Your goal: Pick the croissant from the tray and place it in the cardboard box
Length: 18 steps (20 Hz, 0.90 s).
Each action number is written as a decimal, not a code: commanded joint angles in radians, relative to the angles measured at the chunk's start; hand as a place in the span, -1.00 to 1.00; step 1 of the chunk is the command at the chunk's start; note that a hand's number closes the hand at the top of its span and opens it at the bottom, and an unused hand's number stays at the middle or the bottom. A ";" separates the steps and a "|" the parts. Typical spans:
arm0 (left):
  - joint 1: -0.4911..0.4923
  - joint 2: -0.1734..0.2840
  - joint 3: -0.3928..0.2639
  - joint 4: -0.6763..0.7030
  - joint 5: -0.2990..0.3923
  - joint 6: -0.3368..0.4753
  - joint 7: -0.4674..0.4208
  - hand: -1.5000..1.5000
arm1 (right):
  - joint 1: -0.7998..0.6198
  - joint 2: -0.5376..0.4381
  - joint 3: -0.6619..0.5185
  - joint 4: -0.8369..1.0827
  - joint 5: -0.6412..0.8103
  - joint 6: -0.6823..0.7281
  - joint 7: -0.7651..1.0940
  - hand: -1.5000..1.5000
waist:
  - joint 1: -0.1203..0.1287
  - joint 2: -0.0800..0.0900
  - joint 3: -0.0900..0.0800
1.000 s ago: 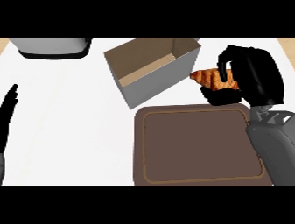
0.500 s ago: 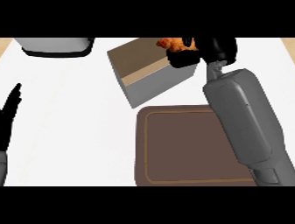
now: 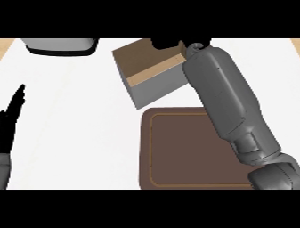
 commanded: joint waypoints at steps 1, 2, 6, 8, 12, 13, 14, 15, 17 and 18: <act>0.010 -0.007 -0.006 -0.015 -0.010 0.007 -0.015 0.00 | -0.104 0.011 -0.052 0.211 -0.003 -0.075 -0.042 1.00 | 0.015 0.005 0.000; -0.017 -0.009 0.000 -0.008 0.001 0.002 0.005 0.00 | -0.128 -0.003 -0.060 0.249 0.003 -0.084 -0.048 1.00 | 0.020 0.009 0.000; -0.045 0.001 -0.007 0.019 -0.009 -0.008 -0.008 0.00 | -0.114 0.013 -0.071 0.353 0.038 -0.211 -0.026 1.00 | 0.034 0.020 0.000; -0.066 -0.013 -0.020 0.013 -0.020 0.002 0.012 0.00 | -0.140 -0.004 -0.125 0.390 -0.017 -0.163 -0.011 -1.00 | 0.036 0.022 0.000; -0.071 -0.028 -0.032 0.009 -0.021 0.001 0.021 0.00 | -0.133 0.012 -0.175 0.440 -0.064 -0.197 -0.040 -1.00 | 0.048 0.026 0.000; -0.060 -0.018 -0.029 0.017 -0.023 -0.006 0.012 0.00 | -0.138 -0.009 -0.187 0.448 -0.078 -0.167 -0.080 -1.00 | 0.047 0.026 0.001; -0.084 -0.027 -0.026 0.023 -0.017 0.003 0.001 0.00 | -0.115 0.021 -0.179 0.460 -0.065 -0.220 -0.091 -1.00 | 0.054 0.032 0.000; -0.092 -0.037 -0.041 0.017 -0.033 0.011 0.029 0.00 | -0.138 0.011 -0.192 0.449 -0.079 -0.221 -0.117 -1.00 | 0.048 0.027 0.001; -0.072 0.006 -0.004 0.016 0.007 -0.036 0.009 0.00 | -0.108 -0.005 -0.201 0.458 -0.084 -0.241 -0.181 -1.00 | 0.053 0.025 0.001; -0.069 0.008 0.001 0.034 0.003 -0.031 -0.003 0.00 | -0.128 0.022 -0.201 0.453 -0.088 -0.282 -0.178 -1.00 | 0.050 0.022 0.001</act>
